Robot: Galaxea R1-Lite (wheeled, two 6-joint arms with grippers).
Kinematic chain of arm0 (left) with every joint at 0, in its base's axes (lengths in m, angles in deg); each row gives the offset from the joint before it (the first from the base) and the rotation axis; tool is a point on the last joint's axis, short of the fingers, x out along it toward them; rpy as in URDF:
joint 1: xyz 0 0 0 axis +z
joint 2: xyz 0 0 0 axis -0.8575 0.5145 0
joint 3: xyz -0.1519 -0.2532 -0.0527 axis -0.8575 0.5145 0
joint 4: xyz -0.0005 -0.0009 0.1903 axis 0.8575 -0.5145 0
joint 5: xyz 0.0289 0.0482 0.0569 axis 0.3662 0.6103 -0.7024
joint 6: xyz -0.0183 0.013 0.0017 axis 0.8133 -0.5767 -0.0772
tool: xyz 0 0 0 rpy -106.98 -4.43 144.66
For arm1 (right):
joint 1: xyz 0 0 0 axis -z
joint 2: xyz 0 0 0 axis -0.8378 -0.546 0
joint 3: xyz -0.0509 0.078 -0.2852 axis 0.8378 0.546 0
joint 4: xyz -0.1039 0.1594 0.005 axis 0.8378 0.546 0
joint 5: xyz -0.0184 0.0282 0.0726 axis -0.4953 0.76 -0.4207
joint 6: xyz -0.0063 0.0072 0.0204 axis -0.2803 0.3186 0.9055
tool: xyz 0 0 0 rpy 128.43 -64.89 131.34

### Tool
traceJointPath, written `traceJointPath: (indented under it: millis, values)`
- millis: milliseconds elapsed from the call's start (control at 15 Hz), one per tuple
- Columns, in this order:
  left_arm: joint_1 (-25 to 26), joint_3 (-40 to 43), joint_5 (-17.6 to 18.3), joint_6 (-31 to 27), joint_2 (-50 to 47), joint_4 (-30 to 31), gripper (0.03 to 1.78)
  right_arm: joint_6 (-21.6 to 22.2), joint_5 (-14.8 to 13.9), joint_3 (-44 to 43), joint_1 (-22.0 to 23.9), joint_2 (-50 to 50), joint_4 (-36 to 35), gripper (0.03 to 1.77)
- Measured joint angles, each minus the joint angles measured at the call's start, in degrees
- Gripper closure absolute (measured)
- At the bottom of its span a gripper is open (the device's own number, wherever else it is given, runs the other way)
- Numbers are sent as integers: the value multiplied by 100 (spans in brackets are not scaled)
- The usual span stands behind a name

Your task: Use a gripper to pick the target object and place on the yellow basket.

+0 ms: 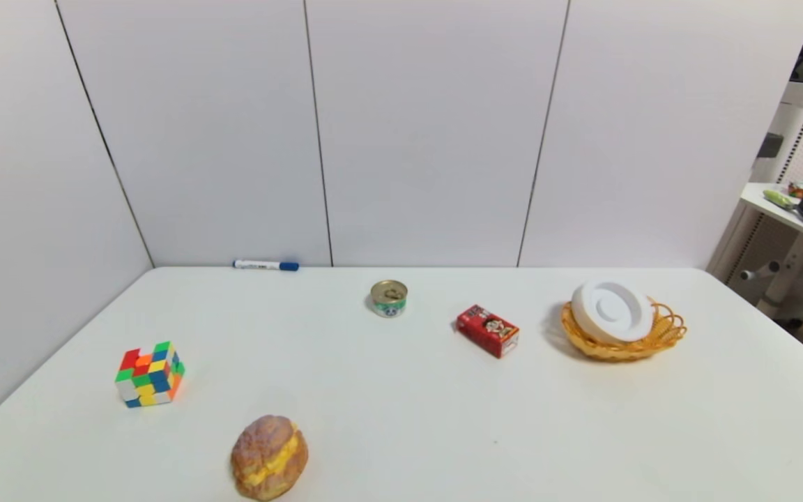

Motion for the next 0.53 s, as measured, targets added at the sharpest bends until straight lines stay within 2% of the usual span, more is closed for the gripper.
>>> traceJointPath:
  millis: [200,533]
  values:
    - [-2,0,0,-2,0,0,12,2,245,215,22,589,29,11]
    - [-2,0,0,-2,0,0,12,345,217,247,16,842,43,11]
